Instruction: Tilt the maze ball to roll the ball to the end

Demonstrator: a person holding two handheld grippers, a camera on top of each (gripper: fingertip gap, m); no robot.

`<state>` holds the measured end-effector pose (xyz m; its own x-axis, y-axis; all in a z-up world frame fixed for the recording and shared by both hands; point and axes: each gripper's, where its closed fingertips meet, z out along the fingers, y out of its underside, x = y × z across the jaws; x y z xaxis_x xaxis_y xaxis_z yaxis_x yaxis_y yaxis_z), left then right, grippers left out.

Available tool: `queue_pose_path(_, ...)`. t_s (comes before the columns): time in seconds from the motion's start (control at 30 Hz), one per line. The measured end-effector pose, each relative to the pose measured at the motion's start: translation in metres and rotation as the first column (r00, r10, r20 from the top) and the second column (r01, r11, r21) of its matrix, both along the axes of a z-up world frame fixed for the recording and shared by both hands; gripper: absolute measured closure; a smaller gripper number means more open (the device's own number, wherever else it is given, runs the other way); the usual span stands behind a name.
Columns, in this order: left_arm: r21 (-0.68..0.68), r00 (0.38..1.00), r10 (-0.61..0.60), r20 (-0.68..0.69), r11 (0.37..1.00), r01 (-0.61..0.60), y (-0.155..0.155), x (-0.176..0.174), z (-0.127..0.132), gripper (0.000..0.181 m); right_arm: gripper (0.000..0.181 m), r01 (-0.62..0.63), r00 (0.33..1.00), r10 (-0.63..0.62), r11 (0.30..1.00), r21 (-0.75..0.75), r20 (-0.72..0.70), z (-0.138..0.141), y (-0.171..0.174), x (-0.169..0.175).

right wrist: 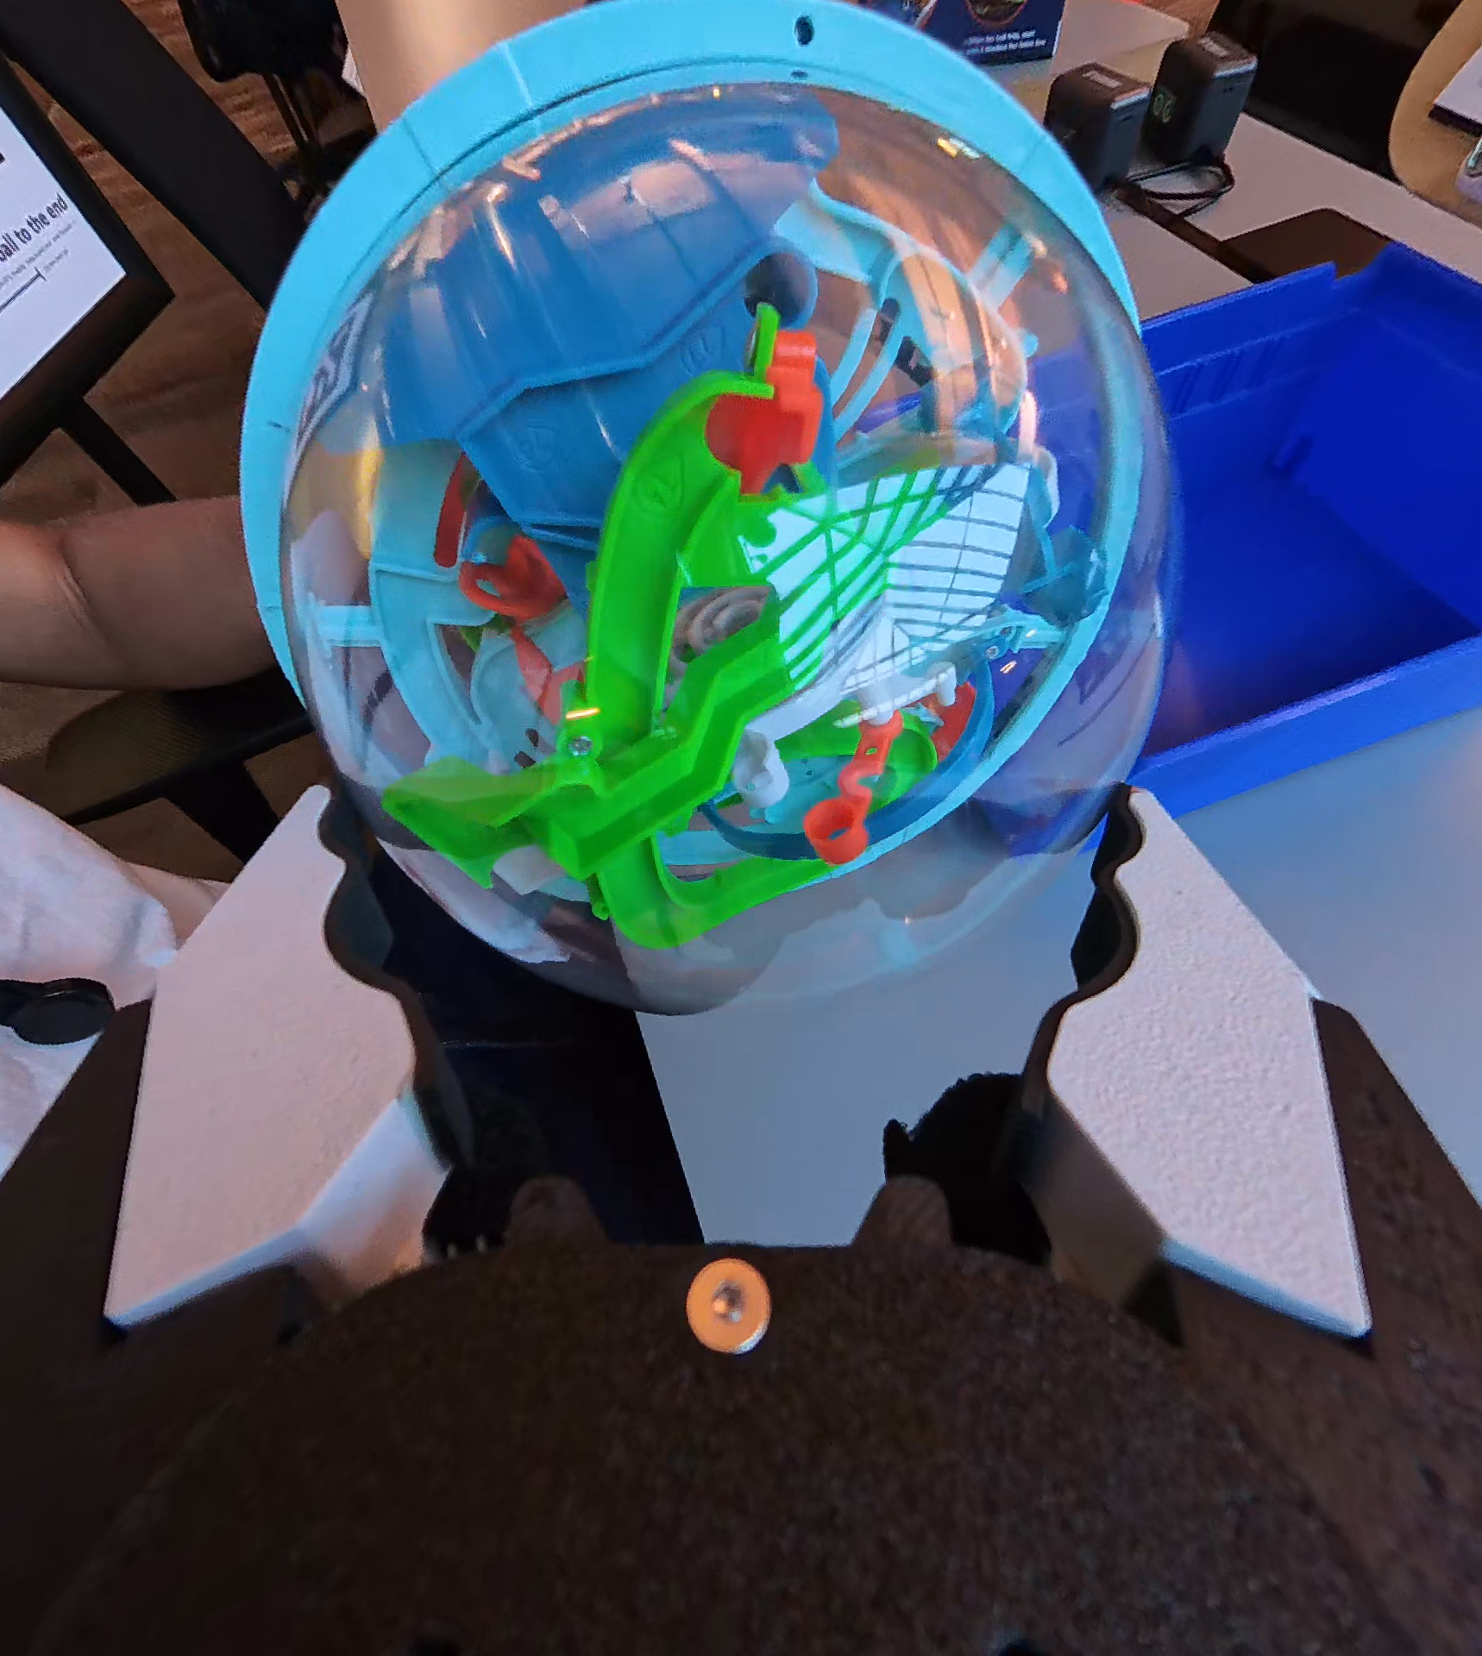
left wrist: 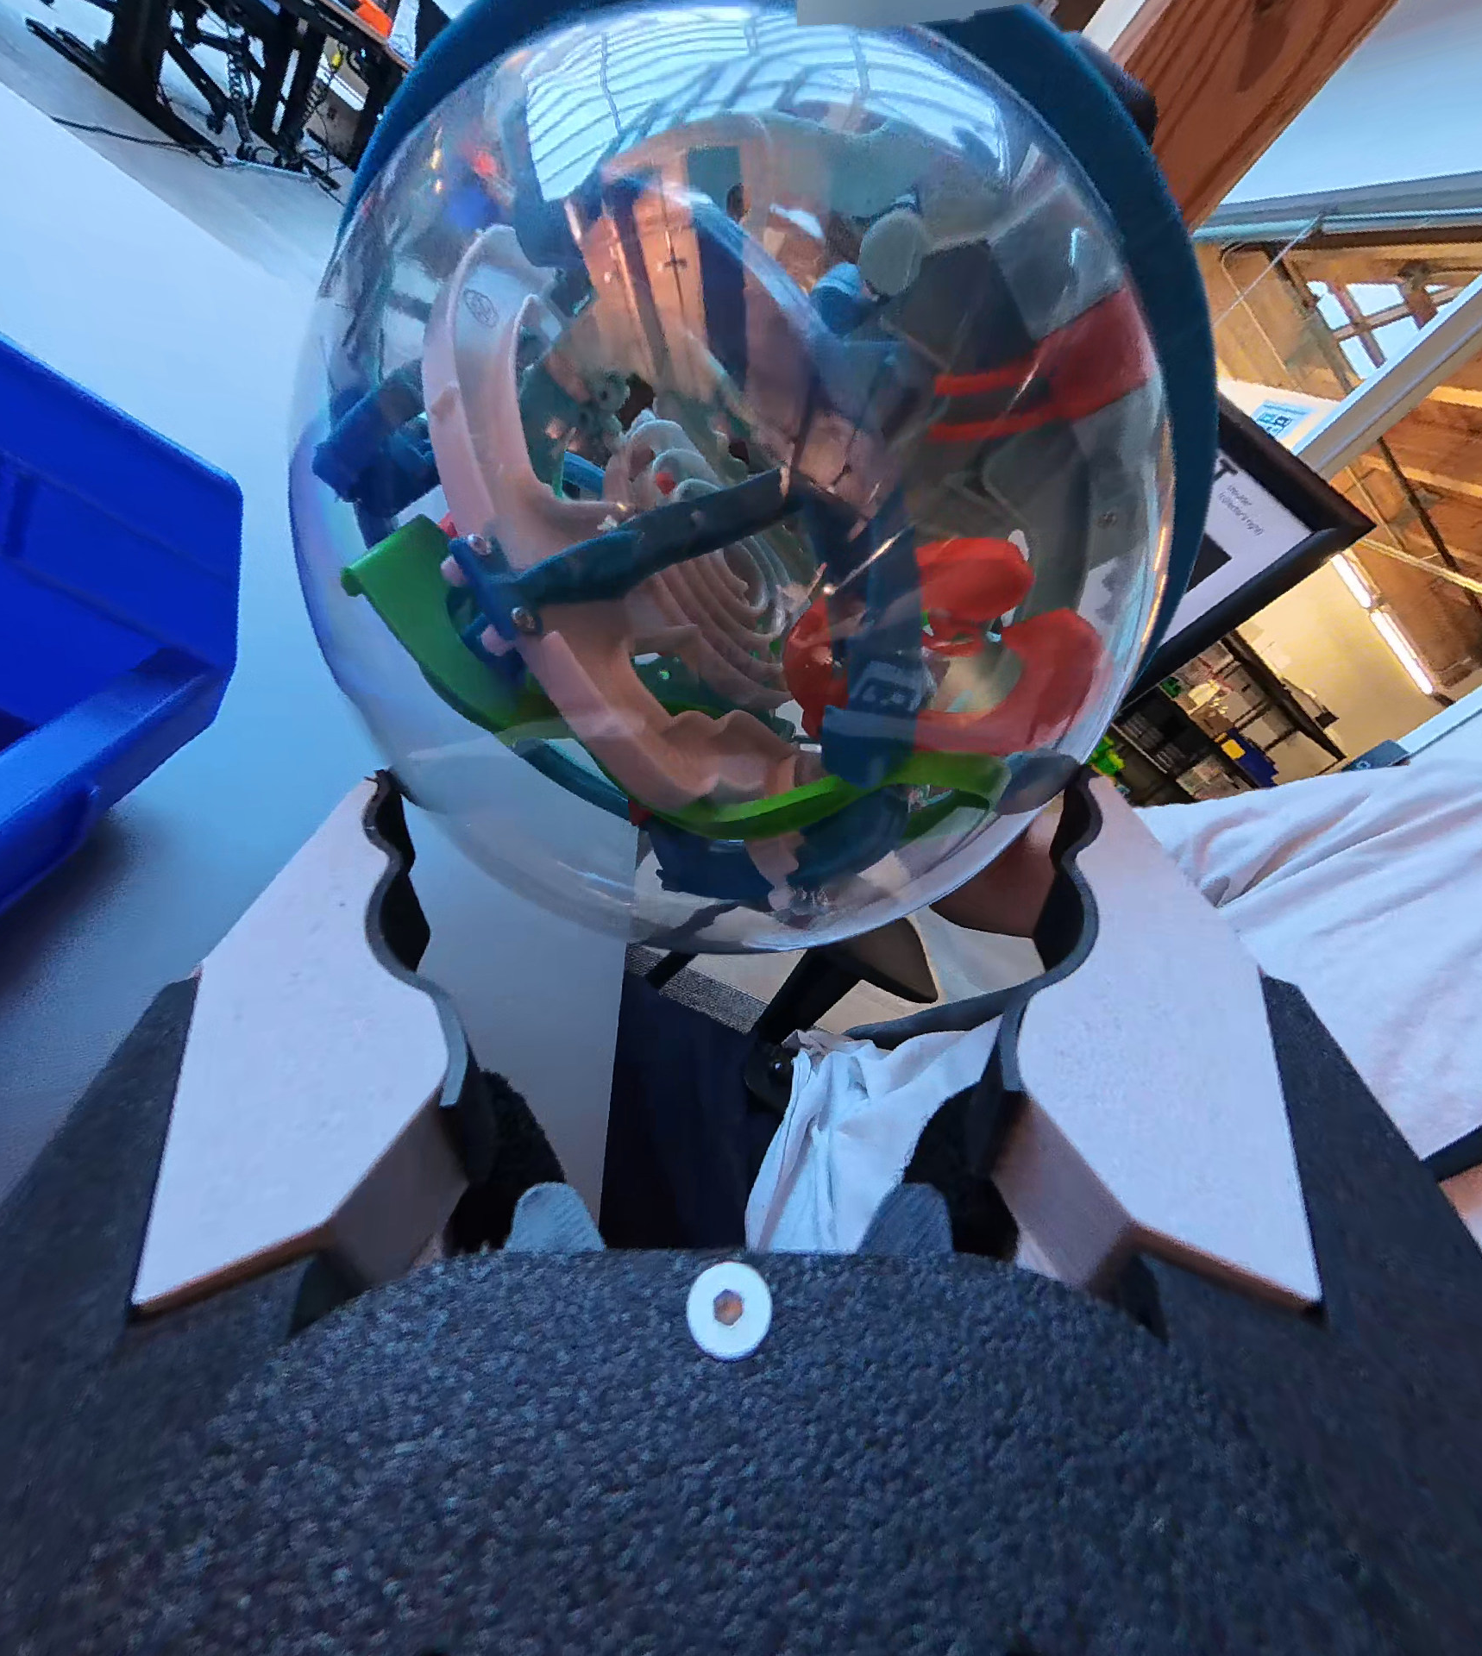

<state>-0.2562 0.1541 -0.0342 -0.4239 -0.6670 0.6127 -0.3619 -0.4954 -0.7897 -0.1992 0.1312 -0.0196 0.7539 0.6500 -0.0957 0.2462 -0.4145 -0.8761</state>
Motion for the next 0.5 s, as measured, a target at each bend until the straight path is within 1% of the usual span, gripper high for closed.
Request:
queue_pose_path(0.23,-0.018,0.998,0.032,-0.053,0.999,-0.033,0.0057,-0.0006,0.0,0.043,0.027,-0.003,0.998,0.001,0.999,-0.038,-0.06,-0.0074,0.0041,0.0002)
queue_pose_path(0.4,-0.107,0.996,0.029,-0.085,0.994,-0.038,0.0076,0.0013,0.0003,0.043,0.028,0.012,0.992,-0.024,0.995,-0.102,-0.121,-0.0071,0.0062,0.0017)
queue_pose_path(0.5,-0.104,0.995,0.028,-0.096,0.994,-0.038,0.0056,0.0025,-0.0011,0.043,0.028,0.004,0.993,-0.017,0.993,-0.117,-0.113,-0.0096,0.004,0.0033)
